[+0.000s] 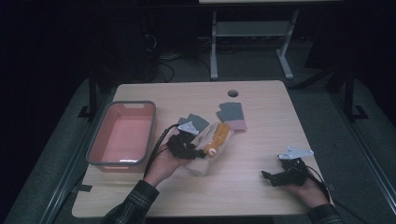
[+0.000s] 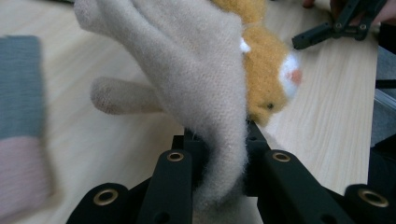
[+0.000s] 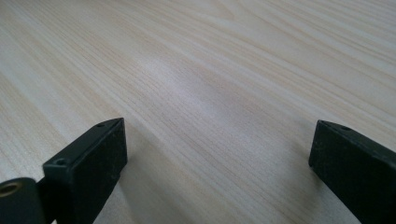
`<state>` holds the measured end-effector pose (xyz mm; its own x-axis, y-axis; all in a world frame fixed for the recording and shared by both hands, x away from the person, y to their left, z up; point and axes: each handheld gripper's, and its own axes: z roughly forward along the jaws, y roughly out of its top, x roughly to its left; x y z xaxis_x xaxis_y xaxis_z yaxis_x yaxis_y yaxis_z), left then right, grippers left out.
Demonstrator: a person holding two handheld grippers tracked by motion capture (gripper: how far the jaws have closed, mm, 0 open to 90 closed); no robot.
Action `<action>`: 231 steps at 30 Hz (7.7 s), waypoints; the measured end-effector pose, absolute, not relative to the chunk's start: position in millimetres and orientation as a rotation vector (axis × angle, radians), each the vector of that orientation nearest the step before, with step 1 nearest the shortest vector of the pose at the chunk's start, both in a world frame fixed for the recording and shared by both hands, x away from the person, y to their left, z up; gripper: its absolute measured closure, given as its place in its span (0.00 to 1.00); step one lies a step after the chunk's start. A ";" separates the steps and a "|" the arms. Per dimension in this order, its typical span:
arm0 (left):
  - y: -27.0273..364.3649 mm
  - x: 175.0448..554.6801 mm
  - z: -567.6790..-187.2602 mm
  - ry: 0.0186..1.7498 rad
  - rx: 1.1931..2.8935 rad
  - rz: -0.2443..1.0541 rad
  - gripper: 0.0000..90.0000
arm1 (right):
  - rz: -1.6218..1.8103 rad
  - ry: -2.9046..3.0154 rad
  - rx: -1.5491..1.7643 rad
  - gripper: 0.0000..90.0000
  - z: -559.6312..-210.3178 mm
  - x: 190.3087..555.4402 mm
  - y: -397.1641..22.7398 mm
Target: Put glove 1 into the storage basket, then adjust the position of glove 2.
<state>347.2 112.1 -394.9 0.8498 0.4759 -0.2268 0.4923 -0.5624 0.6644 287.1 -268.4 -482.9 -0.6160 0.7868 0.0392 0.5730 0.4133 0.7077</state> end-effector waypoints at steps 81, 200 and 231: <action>323.8 403.8 -406.4 1.336 2.322 0.103 0.57 | 1.010 2.368 1.185 0.04 -483.0 287.4 -268.9; 162.0 298.0 -476.5 0.661 2.269 0.281 0.14 | 1.095 2.393 1.157 1.00 -436.0 347.6 -236.9; 162.4 298.1 -476.4 0.657 2.270 0.282 0.14 | 0.963 2.462 1.208 1.00 -457.7 460.8 -184.5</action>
<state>298.1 162.4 -476.4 0.8446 0.5354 0.0041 0.3722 -0.5926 0.7143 460.8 -184.5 -457.7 -0.6320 0.7714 0.0746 0.6173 0.4428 0.6503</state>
